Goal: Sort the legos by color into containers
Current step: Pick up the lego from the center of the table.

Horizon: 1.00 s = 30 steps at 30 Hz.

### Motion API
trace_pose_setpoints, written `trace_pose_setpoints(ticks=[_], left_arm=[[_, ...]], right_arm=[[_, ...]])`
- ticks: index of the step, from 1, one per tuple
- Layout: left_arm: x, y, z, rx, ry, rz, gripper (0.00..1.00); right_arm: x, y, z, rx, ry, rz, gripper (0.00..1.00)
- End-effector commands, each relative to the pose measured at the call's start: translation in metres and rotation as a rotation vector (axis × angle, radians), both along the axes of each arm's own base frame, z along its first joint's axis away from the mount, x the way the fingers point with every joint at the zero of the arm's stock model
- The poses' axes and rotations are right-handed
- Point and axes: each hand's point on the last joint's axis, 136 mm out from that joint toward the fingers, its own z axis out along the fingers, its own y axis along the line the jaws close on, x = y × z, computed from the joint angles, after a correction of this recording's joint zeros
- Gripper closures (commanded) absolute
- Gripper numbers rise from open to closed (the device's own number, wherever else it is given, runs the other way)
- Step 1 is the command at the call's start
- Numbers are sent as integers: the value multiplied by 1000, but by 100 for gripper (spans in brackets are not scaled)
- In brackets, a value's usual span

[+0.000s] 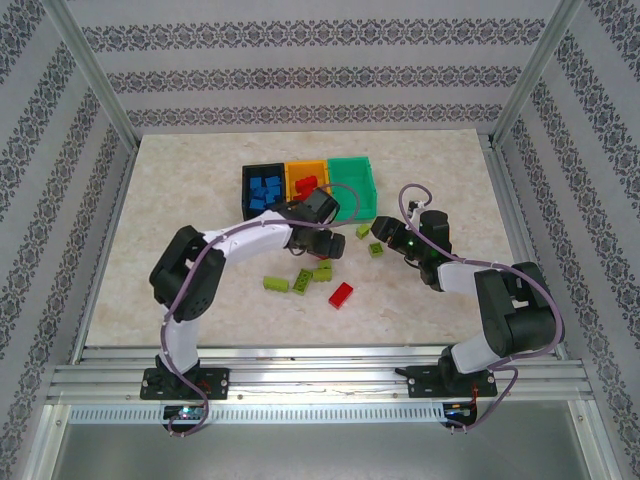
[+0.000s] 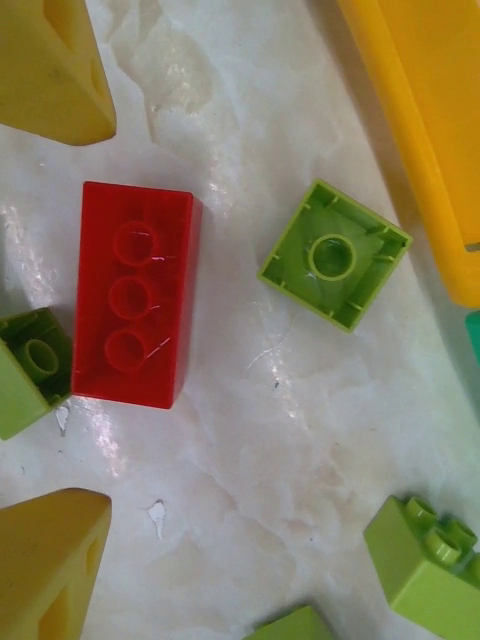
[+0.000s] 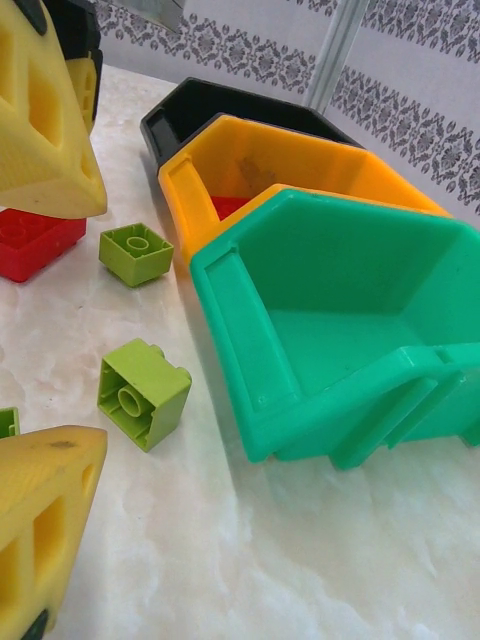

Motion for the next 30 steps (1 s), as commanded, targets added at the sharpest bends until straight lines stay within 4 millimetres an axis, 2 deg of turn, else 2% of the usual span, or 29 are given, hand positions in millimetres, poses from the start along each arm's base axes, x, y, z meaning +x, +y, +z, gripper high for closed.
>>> trace_pose_setpoints(ticks=[1, 8, 15, 30], left_arm=[[-16, 11, -10, 115, 107, -80, 4], [-18, 25, -21, 288, 187, -189, 1], [-12, 20, -22, 302, 183, -241, 3], [-9, 13, -42, 383, 212, -287, 14]], right_arm=[[3, 5, 7, -3, -33, 19, 42], [3, 6, 9, -4, -37, 21, 42], [3, 7, 7, -6, -34, 23, 42], [4, 8, 5, -10, -28, 27, 42]])
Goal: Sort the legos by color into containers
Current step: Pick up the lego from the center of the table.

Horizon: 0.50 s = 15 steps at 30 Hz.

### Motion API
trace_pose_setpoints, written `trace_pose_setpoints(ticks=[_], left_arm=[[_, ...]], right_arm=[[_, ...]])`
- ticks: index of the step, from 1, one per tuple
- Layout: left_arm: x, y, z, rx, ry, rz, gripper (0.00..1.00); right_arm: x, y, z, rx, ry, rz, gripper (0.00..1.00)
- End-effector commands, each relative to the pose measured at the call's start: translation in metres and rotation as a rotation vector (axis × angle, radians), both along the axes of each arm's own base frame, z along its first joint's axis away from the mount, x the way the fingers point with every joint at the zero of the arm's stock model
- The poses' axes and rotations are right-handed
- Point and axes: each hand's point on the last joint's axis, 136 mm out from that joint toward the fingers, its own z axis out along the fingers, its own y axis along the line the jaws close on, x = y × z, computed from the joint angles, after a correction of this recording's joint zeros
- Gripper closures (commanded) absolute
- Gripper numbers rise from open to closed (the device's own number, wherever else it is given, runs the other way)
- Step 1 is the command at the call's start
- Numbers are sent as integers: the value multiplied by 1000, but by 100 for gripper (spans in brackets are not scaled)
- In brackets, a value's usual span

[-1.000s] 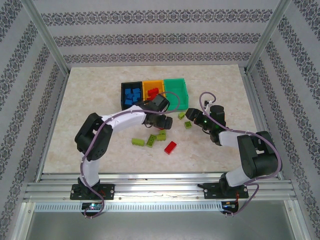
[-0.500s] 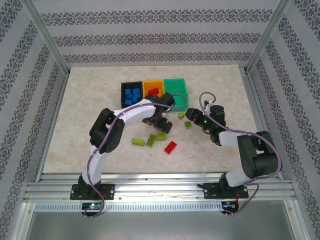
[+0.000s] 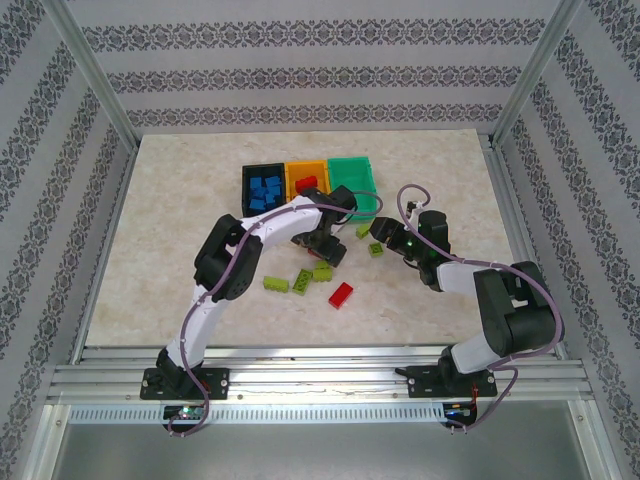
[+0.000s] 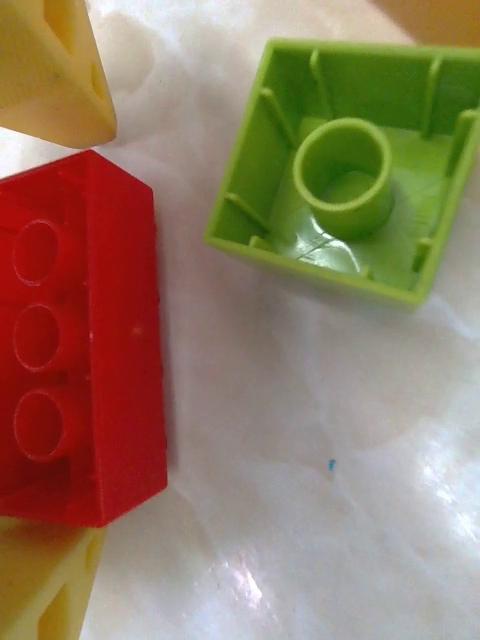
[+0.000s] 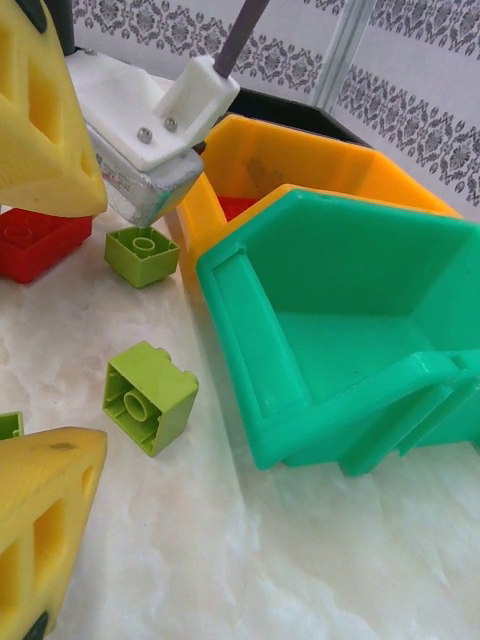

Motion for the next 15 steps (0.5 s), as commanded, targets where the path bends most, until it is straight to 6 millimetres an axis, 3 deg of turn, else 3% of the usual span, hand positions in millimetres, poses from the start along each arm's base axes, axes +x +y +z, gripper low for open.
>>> trace_pose_setpoints(ticks=[1, 8, 15], left_arm=[[-8, 6, -3, 73, 24, -50, 16], [-8, 5, 2, 86, 4, -60, 32], [-3, 0, 20, 27, -57, -37, 34]], right_arm=[[6, 5, 6, -12, -31, 15, 41], [6, 4, 6, -13, -31, 14, 41], [6, 5, 5, -12, -28, 15, 41]])
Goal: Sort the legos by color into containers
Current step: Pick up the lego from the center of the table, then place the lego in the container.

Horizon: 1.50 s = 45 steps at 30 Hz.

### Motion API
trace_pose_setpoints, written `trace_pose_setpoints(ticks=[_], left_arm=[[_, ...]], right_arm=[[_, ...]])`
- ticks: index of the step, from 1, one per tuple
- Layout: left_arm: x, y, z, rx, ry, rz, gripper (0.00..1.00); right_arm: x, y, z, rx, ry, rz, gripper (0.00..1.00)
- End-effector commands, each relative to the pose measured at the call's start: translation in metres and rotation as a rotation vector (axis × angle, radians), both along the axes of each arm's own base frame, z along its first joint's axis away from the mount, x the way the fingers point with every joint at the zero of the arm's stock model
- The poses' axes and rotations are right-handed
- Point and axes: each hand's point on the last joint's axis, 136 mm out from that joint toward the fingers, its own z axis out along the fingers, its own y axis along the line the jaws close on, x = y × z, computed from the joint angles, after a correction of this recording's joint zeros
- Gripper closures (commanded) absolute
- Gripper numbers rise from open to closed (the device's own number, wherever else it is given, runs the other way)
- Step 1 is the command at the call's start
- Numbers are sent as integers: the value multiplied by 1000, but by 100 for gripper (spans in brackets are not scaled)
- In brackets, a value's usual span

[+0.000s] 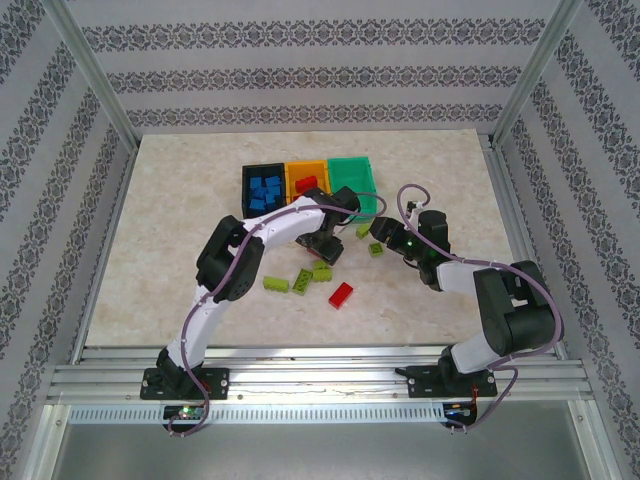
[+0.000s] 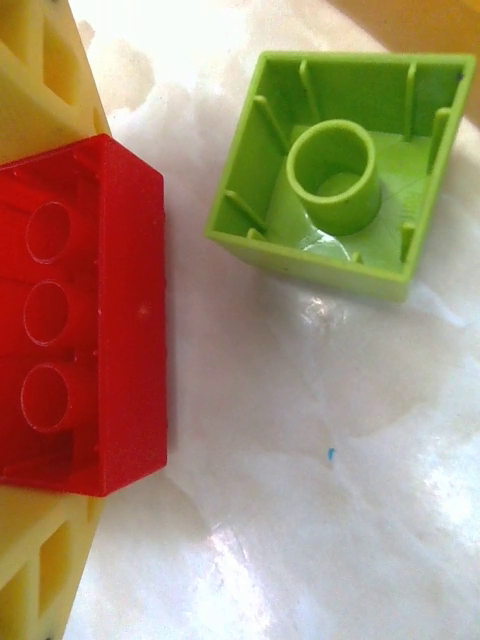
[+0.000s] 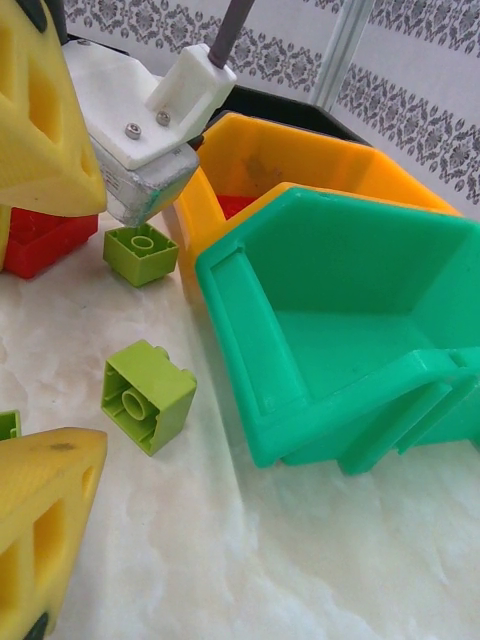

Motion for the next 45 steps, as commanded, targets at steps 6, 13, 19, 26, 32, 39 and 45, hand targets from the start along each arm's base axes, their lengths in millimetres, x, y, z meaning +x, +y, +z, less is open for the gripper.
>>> trace_pose_setpoints(ticks=[6, 13, 19, 26, 32, 39, 45], left_arm=[[-1, -4, 32, -60, -81, 8, 36], [3, -7, 55, -119, -143, 20, 37], [8, -13, 84, -211, -207, 54, 39], [29, -5, 124, -282, -282, 134, 39], [53, 1, 141, -356, -301, 186, 39], [95, 5, 146, -469, -263, 242, 38], [119, 7, 143, -397, -256, 229, 37]], right_arm=[[5, 5, 6, -10, -30, 18, 41], [6, 5, 5, -7, -29, 18, 41], [5, 7, 6, -4, -30, 22, 41], [5, 8, 5, 1, -27, 23, 41], [5, 7, 7, 3, -31, 25, 41], [5, 9, 6, 4, -28, 27, 41], [5, 8, 7, 3, -32, 27, 41]])
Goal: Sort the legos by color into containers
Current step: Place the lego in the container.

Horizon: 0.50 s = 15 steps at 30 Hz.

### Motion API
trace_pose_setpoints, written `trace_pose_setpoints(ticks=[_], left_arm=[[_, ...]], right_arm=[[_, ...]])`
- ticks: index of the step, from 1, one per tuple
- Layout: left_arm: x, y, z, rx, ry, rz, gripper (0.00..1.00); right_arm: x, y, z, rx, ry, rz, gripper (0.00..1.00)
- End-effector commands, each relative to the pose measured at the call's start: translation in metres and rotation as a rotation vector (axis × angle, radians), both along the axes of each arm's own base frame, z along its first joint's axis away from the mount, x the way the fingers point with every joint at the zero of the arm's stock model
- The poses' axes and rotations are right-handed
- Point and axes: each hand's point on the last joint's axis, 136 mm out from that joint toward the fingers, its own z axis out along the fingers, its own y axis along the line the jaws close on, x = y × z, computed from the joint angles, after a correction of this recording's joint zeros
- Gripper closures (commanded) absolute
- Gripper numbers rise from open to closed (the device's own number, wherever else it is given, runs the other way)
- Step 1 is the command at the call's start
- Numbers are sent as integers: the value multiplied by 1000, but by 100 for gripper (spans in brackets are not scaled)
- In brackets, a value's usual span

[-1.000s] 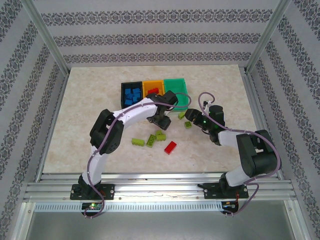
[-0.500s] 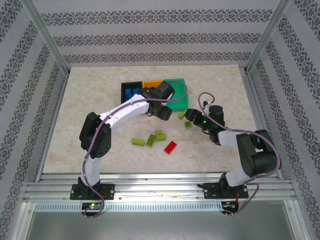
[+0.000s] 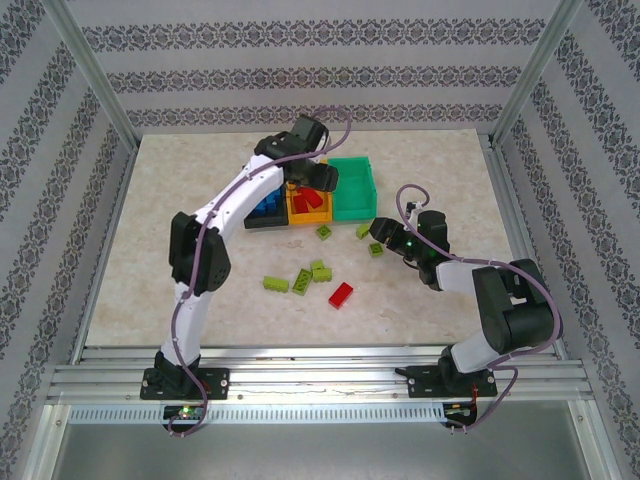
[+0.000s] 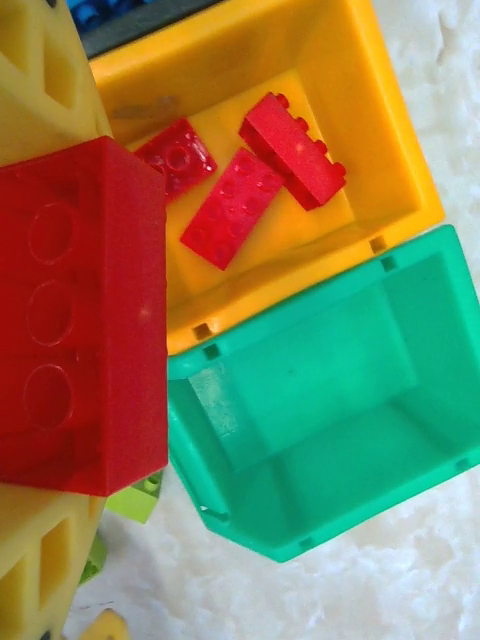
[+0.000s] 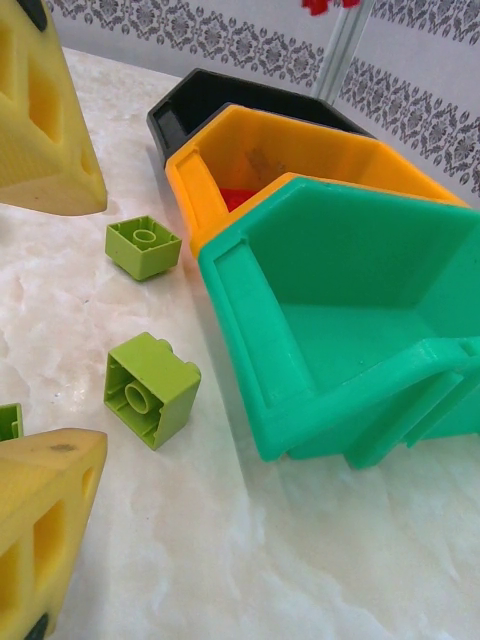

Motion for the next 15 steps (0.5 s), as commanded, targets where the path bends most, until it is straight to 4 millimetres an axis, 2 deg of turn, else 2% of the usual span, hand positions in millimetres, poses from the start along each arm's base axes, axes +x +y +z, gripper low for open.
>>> trace_pose_setpoints(ticks=[1, 5, 15], left_arm=[[-4, 3, -13, 69, 66, -23, 37], [8, 11, -19, 127, 62, -18, 35], [6, 35, -49, 271, 114, 0, 30]], right_arm=[[5, 9, 11, 3, -44, 27, 41], [5, 8, 10, 3, -39, 25, 41], [5, 11, 11, 10, -40, 33, 41]])
